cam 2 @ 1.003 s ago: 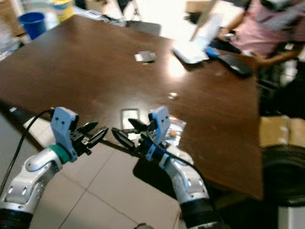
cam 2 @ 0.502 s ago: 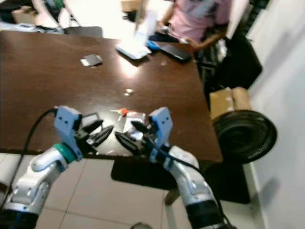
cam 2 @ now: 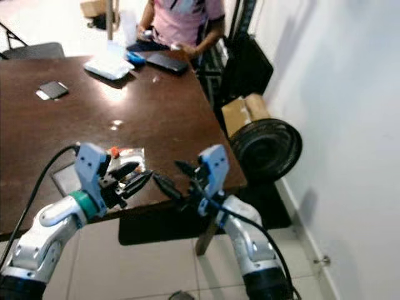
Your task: Hang keys on a hook
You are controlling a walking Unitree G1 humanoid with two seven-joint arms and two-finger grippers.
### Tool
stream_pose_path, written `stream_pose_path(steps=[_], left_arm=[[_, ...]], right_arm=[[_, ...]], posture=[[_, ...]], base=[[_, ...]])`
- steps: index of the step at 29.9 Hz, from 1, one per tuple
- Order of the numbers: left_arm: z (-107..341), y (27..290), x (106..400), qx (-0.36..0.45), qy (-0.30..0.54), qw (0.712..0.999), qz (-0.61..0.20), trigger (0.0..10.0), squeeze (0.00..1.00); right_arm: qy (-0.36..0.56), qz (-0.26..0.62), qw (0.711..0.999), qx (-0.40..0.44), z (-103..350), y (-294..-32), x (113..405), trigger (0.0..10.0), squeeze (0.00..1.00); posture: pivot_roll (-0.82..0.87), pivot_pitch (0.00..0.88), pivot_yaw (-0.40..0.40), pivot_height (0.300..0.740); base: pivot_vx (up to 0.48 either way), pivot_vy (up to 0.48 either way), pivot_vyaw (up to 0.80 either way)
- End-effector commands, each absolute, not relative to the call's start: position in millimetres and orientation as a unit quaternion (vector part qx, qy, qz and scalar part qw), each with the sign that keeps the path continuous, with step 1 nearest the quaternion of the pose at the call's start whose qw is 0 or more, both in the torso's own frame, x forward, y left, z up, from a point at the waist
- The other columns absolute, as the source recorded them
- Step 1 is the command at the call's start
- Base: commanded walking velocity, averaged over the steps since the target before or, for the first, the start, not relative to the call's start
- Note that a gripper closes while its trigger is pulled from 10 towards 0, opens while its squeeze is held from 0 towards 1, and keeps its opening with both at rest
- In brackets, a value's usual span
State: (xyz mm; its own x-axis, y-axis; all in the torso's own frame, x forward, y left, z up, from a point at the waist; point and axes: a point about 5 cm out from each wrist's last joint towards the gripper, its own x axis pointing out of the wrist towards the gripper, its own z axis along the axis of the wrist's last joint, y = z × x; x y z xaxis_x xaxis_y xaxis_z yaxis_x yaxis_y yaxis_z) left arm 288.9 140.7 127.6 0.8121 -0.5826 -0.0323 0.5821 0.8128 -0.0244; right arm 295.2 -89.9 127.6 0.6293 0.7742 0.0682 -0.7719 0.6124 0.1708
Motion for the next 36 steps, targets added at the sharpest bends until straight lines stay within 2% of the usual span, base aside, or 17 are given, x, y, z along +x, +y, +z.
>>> stream_pose_path(steps=[1,4,7,25,32,36], left_arm=[[125.9,140.3,288.4,-0.004,0.023,0.952,-0.305,10.0,0.00],[132.9,140.6,291.2,-0.001,0.014,0.953,-0.301,10.0,0.00],[135.8,140.8,290.9,0.001,0.012,0.954,-0.300,10.0,0.00],[133.0,149.9,289.3,0.050,0.020,0.964,-0.259,10.0,0.00],[129.3,143.1,288.0,0.068,0.059,0.947,-0.309,10.0,0.00],[124.7,133.5,295.2,0.085,0.104,0.932,-0.337,10.0,0.00]], right_arm=[[0.012,0.428,0.900,0.087,124.6,-91.4,294.3,10.0,0.00],[-0.003,0.442,0.894,0.080,131.1,-86.8,296.3,10.0,0.00],[-0.015,0.444,0.893,0.075,134.3,-85.2,294.8,10.0,0.00],[-0.033,0.427,0.899,0.088,140.1,-89.6,295.4,10.0,0.00],[-0.051,0.398,0.914,0.062,148.3,-98.0,308.4,10.0,0.00],[-0.052,0.381,0.923,0.009,150.7,-111.7,317.2,10.0,0.00]], posture=[[-0.12,0.008,0.051,0.740],[0.00,0.000,0.045,0.740],[0.02,0.000,0.052,0.740],[0.03,0.000,0.049,0.740],[0.04,0.000,0.026,0.740],[0.03,0.000,0.024,0.740]], base=[[0.000,0.000,-0.80],[0.000,0.000,-0.53],[0.000,0.000,0.00],[0.000,0.000,0.00],[0.000,0.000,0.00],[0.000,0.000,0.00]])
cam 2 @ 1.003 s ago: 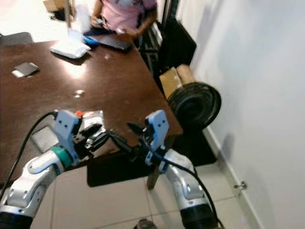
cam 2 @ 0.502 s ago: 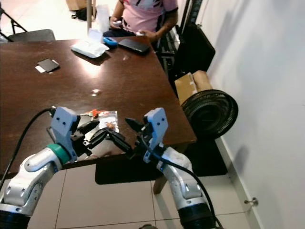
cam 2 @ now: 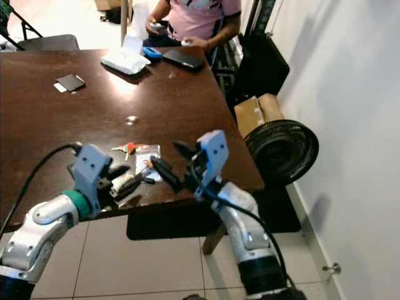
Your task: Hang keys on a hook
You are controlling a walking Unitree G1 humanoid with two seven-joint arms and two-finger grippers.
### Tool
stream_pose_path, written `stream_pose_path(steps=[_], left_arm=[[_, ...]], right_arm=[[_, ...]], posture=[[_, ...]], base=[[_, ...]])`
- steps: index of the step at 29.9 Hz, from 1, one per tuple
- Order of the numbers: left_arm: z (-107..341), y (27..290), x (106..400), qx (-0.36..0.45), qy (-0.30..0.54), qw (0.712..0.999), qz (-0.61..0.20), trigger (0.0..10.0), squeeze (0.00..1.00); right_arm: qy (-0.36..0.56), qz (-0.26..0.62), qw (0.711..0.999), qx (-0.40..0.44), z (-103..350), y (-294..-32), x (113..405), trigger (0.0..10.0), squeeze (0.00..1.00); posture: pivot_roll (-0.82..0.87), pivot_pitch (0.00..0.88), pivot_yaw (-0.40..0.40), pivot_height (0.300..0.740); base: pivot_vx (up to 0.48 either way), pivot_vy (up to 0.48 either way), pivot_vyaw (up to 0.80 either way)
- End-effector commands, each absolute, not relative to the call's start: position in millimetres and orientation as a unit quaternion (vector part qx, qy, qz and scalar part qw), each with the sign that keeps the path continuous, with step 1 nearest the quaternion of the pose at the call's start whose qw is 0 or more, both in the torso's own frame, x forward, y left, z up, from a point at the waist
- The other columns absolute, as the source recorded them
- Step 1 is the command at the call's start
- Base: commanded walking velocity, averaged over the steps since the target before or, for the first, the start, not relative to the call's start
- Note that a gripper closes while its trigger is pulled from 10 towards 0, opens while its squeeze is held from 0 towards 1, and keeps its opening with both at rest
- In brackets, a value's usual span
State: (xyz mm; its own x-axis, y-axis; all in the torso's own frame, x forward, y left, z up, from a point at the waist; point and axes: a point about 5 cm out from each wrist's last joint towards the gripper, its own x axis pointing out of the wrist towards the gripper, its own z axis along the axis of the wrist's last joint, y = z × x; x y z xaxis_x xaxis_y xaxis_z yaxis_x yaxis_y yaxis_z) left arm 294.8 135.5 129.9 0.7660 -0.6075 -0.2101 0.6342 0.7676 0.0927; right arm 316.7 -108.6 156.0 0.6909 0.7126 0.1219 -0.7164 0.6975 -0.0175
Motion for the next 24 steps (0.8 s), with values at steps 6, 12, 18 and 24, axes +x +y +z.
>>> stream_pose_path(steps=[6,12,18,24], left_arm=[[128.9,125.2,315.7,0.091,0.114,0.931,-0.334,10.0,0.00],[128.7,120.1,325.3,0.095,0.125,0.929,-0.336,10.0,0.00],[126.7,122.2,332.6,0.099,0.140,0.932,-0.319,10.0,0.00],[128.5,131.6,317.2,0.063,0.131,0.928,-0.342,10.0,0.00]], right_arm=[[-0.037,0.408,0.912,-0.003,147.9,-114.5,312.9,10.0,0.00],[-0.036,0.411,0.911,0.006,149.2,-110.7,316.4,10.0,0.00],[-0.031,0.410,0.911,0.000,150.7,-109.9,326.4,10.0,0.00],[-0.013,0.418,0.907,-0.041,146.3,-100.9,340.5,10.0,0.00]], posture=[[0.02,0.000,0.020,0.740],[0.02,0.000,0.026,0.740],[0.02,0.011,0.032,0.740],[0.04,0.017,0.013,0.740]], base=[[0.000,0.000,0.00],[0.000,0.000,0.00],[0.000,0.000,0.00],[0.000,0.000,0.00]])
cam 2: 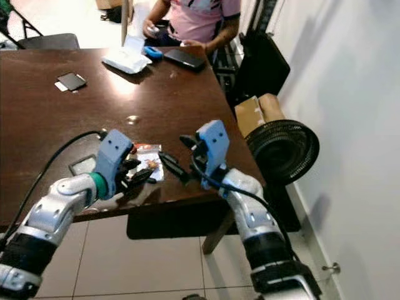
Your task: Hang keys on a hook
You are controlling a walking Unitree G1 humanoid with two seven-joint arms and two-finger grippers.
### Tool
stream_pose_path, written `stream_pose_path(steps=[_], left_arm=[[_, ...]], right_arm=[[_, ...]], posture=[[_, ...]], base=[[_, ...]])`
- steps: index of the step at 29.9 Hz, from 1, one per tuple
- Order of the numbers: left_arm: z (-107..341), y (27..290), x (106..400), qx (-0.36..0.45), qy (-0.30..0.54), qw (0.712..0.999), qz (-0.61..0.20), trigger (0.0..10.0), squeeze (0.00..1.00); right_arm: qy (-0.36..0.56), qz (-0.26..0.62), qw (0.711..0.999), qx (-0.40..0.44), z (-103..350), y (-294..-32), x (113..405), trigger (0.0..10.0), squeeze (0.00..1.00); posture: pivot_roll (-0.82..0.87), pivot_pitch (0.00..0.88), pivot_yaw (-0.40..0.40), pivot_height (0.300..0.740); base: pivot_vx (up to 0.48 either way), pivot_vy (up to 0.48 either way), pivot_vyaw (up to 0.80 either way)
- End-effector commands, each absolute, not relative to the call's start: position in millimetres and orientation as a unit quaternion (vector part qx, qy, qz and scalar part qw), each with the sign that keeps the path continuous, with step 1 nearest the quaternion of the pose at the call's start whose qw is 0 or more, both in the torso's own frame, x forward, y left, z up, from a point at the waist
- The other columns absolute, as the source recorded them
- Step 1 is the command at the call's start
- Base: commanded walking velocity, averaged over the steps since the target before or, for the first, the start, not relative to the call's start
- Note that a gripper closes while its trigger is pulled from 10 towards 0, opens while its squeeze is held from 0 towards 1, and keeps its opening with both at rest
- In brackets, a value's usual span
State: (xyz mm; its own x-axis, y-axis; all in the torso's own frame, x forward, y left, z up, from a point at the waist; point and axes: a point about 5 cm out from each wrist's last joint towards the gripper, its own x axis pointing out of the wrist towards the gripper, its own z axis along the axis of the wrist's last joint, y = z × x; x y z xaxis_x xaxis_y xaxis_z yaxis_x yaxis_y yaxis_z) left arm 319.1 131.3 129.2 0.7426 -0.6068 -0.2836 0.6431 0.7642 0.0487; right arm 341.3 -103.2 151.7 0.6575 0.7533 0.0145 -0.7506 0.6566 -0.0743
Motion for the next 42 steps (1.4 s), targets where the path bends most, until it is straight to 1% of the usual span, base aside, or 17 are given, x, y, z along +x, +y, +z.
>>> stream_pose_path(steps=[1,8,10,11,13,15,17,19,20,23,24,25,28,31,35,38,42], left_arm=[[127.6,129.4,313.3,0.061,0.129,0.925,-0.353,10.0,0.00],[126.1,125.0,311.6,0.060,0.124,0.922,-0.361,10.0,0.00],[124.9,126.3,312.6,0.062,0.125,0.923,-0.358,10.0,0.00],[124.9,126.3,312.6,0.062,0.125,0.923,-0.358,10.0,0.00],[123.6,126.9,309.1,0.068,0.127,0.924,-0.355,10.0,0.00],[123.4,127.2,308.2,0.071,0.127,0.924,-0.355,10.0,0.00],[125.2,132.6,308.6,0.111,0.113,0.930,-0.332,10.0,0.00],[126.2,134.6,308.5,0.126,0.107,0.931,-0.325,10.0,0.00],[127.0,137.3,308.7,0.150,0.102,0.932,-0.315,10.0,0.00],[129.0,141.9,312.4,0.222,0.089,0.924,-0.300,10.0,0.00],[129.0,141.9,312.4,0.222,0.089,0.924,-0.300,10.0,0.00],[130.8,139.7,319.4,0.232,0.083,0.923,-0.295,10.0,0.00],[130.1,137.9,322.6,0.237,0.088,0.921,-0.297,10.0,0.00],[129.1,137.5,322.4,0.237,0.093,0.919,-0.300,10.0,0.00],[121.7,141.4,319.9,0.245,0.127,0.911,-0.306,10.0,0.00],[119.6,142.5,319.3,0.246,0.135,0.909,-0.308,10.0,0.00],[110.9,144.7,318.1,0.219,0.152,0.910,-0.317,10.0,0.00]], right_arm=[[-0.011,0.423,0.905,-0.046,146.4,-100.3,340.3,10.0,0.00],[0.006,0.442,0.893,-0.084,142.4,-103.7,337.3,10.0,0.00],[0.019,0.459,0.883,-0.096,138.1,-103.0,334.3,10.0,0.00],[0.019,0.459,0.883,-0.096,138.1,-103.0,334.3,10.0,0.00],[0.033,0.475,0.874,-0.095,135.0,-107.5,331.2,10.0,0.00],[0.035,0.477,0.873,-0.095,134.5,-108.7,331.0,10.0,0.00],[0.030,0.466,0.878,-0.106,133.4,-113.5,331.7,10.0,0.00],[0.028,0.460,0.881,-0.109,133.1,-114.8,332.5,10.0,0.00],[0.023,0.452,0.885,-0.108,133.4,-116.1,334.0,10.0,0.00],[-0.005,0.428,0.899,-0.089,141.3,-112.0,340.2,10.0,0.00],[-0.005,0.428,0.899,-0.089,141.3,-112.0,340.2,10.0,0.00],[-0.025,0.421,0.904,-0.077,148.7,-106.3,344.3,10.0,0.00],[-0.030,0.419,0.904,-0.073,151.6,-103.8,346.1,10.0,0.00],[-0.030,0.420,0.904,-0.072,151.8,-103.8,346.1,10.0,0.00],[-0.031,0.419,0.905,-0.070,150.6,-104.0,345.6,10.0,0.00],[-0.032,0.418,0.905,-0.069,150.3,-103.6,345.7,10.0,0.00],[-0.038,0.416,0.906,-0.067,151.7,-101.6,347.3,10.0,0.00]], posture=[[0.04,0.020,0.009,0.740],[0.03,0.021,0.000,0.740],[0.03,0.024,-0.008,0.740],[0.03,0.024,-0.008,0.740],[0.03,0.032,-0.010,0.740],[0.03,0.032,-0.010,0.740],[0.03,0.039,-0.009,0.740],[0.03,0.039,-0.009,0.740],[0.03,0.043,-0.011,0.740],[0.04,0.039,-0.013,0.740],[0.04,0.039,-0.013,0.740],[0.03,0.036,-0.010,0.740],[0.03,0.036,-0.008,0.740],[0.03,0.036,-0.008,0.740],[0.04,0.034,0.000,0.740],[0.04,0.034,0.000,0.740],[0.04,0.037,0.006,0.740]], base=[[0.000,0.000,0.00],[0.000,0.000,0.00],[0.000,0.000,0.00],[0.000,0.000,0.00],[0.000,0.000,0.00],[0.000,0.000,0.00],[0.000,0.000,0.00],[0.000,0.000,0.00],[0.000,0.000,0.00],[0.000,0.000,0.00],[0.000,0.000,0.00],[0.000,0.000,0.00],[0.000,0.000,0.00],[0.000,0.000,0.00],[0.000,0.000,0.00],[0.000,0.000,0.00],[0.000,0.000,0.00]])
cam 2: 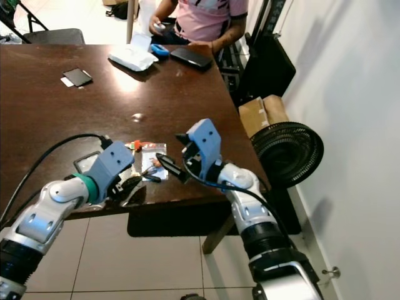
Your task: Hang keys on a hook
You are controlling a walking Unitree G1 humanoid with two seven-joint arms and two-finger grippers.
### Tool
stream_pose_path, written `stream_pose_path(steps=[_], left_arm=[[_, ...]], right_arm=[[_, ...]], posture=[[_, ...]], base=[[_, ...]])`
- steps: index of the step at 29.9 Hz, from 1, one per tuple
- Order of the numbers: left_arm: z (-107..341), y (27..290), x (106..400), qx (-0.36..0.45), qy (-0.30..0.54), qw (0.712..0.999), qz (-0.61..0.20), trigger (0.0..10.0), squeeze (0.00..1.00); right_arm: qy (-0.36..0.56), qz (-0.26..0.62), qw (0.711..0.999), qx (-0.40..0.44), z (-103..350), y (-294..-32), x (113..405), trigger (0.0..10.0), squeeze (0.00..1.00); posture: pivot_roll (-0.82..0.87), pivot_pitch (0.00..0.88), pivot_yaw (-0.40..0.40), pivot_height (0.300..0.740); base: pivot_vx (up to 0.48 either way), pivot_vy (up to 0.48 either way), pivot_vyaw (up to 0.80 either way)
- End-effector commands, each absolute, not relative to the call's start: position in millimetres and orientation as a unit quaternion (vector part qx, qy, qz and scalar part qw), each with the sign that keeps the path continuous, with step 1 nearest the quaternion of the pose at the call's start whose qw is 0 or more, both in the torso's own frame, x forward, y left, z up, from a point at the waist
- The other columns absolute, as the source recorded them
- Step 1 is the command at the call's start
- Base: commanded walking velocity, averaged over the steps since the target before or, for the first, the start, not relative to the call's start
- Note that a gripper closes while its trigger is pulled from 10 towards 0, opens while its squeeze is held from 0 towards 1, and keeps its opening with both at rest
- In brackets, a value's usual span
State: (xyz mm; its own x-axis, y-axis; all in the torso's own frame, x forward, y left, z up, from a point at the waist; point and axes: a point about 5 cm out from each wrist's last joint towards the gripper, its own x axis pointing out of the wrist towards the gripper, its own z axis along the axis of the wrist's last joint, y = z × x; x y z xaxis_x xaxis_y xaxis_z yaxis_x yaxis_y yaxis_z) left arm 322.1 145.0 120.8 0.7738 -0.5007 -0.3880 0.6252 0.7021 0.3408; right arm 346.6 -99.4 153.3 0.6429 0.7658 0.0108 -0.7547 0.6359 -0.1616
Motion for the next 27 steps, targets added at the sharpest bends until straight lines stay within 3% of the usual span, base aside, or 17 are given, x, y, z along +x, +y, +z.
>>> stream_pose_path(steps=[1,12,13,15,16,17,18,27], left_arm=[[109.7,145.7,318.0,0.209,0.153,0.912,-0.318,10.0,0.00],[106.6,145.1,318.9,0.163,0.164,0.917,-0.325,9.8,0.00],[106.4,144.7,319.2,0.166,0.164,0.917,-0.324,8.6,0.00],[106.3,144.4,319.5,0.169,0.163,0.917,-0.323,8.6,0.00],[106.1,143.8,319.6,0.173,0.164,0.916,-0.323,3.4,0.00],[106.1,143.8,319.6,0.173,0.164,0.916,-0.323,3.4,0.00],[105.8,143.2,319.7,0.174,0.165,0.915,-0.323,0.0,0.00],[105.4,141.5,319.6,0.170,0.166,0.914,-0.329,0.0,0.00]], right_arm=[[-0.039,0.415,0.906,-0.066,152.1,-101.3,347.7,10.0,0.00],[-0.041,0.415,0.907,-0.063,152.7,-101.2,348.5,10.0,0.00],[-0.042,0.415,0.907,-0.063,153.0,-101.1,348.7,10.0,0.00],[-0.042,0.415,0.907,-0.063,153.2,-101.0,348.9,10.0,0.00],[-0.042,0.414,0.907,-0.063,153.1,-100.9,349.0,10.0,0.00],[-0.042,0.414,0.907,-0.063,153.1,-100.9,349.0,10.0,0.00],[-0.042,0.414,0.907,-0.063,152.7,-101.2,349.1,10.0,0.00],[-0.040,0.413,0.908,-0.066,152.0,-102.3,349.9,10.0,0.00]], posture=[[0.04,0.037,0.006,0.740],[0.04,0.033,0.007,0.740],[0.04,0.031,0.008,0.740],[0.04,0.031,0.007,0.740],[0.03,0.031,0.007,0.740],[0.03,0.031,0.007,0.740],[0.04,0.031,0.005,0.740],[0.04,0.031,0.004,0.740]], base=[[0.000,0.000,0.00],[0.000,0.000,0.00],[0.000,0.000,0.00],[0.000,0.000,0.00],[0.000,0.000,0.00],[0.000,0.000,0.00],[0.000,0.000,0.00],[0.000,0.000,0.00]])
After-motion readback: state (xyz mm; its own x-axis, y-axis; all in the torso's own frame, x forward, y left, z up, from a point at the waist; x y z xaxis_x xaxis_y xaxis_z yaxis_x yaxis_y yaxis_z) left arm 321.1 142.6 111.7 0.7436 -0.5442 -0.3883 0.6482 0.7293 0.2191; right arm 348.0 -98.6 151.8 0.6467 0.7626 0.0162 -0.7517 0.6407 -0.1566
